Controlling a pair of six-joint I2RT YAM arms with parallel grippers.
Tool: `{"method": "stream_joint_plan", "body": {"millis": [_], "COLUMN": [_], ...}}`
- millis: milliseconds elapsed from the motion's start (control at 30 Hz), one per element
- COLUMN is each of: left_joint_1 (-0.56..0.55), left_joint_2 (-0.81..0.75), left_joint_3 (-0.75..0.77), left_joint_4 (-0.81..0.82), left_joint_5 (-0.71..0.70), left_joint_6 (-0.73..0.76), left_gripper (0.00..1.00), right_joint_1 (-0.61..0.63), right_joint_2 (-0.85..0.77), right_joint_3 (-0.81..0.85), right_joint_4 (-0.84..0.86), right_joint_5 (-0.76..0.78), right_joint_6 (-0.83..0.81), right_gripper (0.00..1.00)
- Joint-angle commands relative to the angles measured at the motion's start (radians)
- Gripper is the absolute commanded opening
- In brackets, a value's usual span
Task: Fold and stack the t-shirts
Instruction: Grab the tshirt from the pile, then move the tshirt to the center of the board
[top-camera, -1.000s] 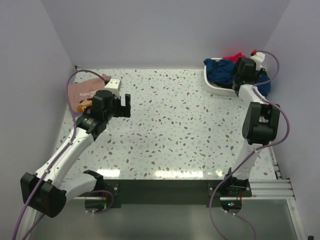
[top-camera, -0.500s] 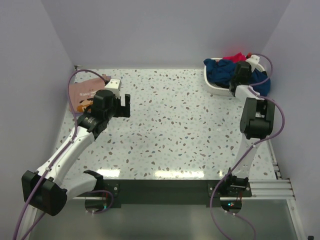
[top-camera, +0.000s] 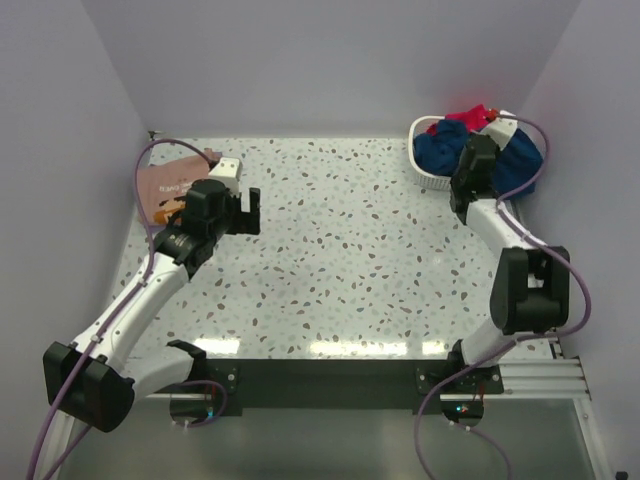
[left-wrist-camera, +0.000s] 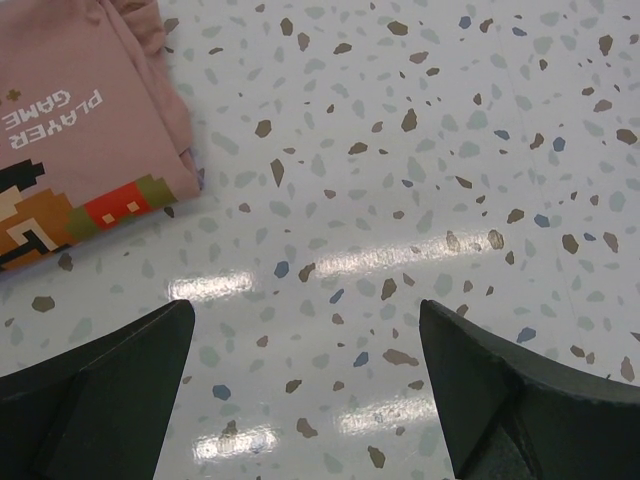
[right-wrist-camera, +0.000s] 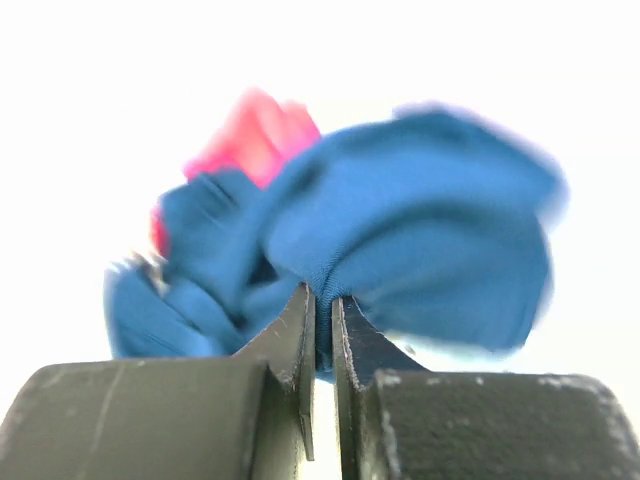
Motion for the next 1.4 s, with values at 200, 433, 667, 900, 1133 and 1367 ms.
{"method": "stream_joint_plan", "body": {"millis": [200, 433, 667, 900, 1133, 1367], "left_joint_1": [0.007, 0.007, 0.007, 0.007, 0.001, -0.053], "left_joint_2": [-0.055, -0.074, -0.085, -0.091, -0.091, -0.041], "left_joint_3": [-0.006, -0.004, -0.012, -0.015, -0.027, -0.127], "left_joint_4": [0.028, 0.032, 0.048, 0.065, 0.058, 0.045], "left_joint_5": [0.030, 0.035, 0.058, 0.053, 0.052, -0.036], "left_joint_6": [0.008, 0.005, -0.005, -0.018, -0.113, -0.230], "left_gripper": [1.00, 1.00, 1.00, 1.00, 1.00, 1.00], "right_joint_1": [0.041, 0.130, 0.319, 0.610, 0.632, 0.630], "right_joint_2": [-0.258, -0.415, -0.467, -0.419, -0.498, -0.511], "right_joint_3": [0.253, 0.384, 0.419, 0.442, 0.237, -0.062], "right_joint_4": [0.008, -0.168, -0.311, -0.444, -0.526, -0.662], "right_joint_5": [0.013, -0.153, -0.234, -0.179, -0.040, 0.079], "right_joint_6": [-0.035, -0.002, -0.012, -0.037, 0.085, 0.146], "right_gripper": [0.00, 0.00, 0.00, 0.00, 0.11, 0.75]}}
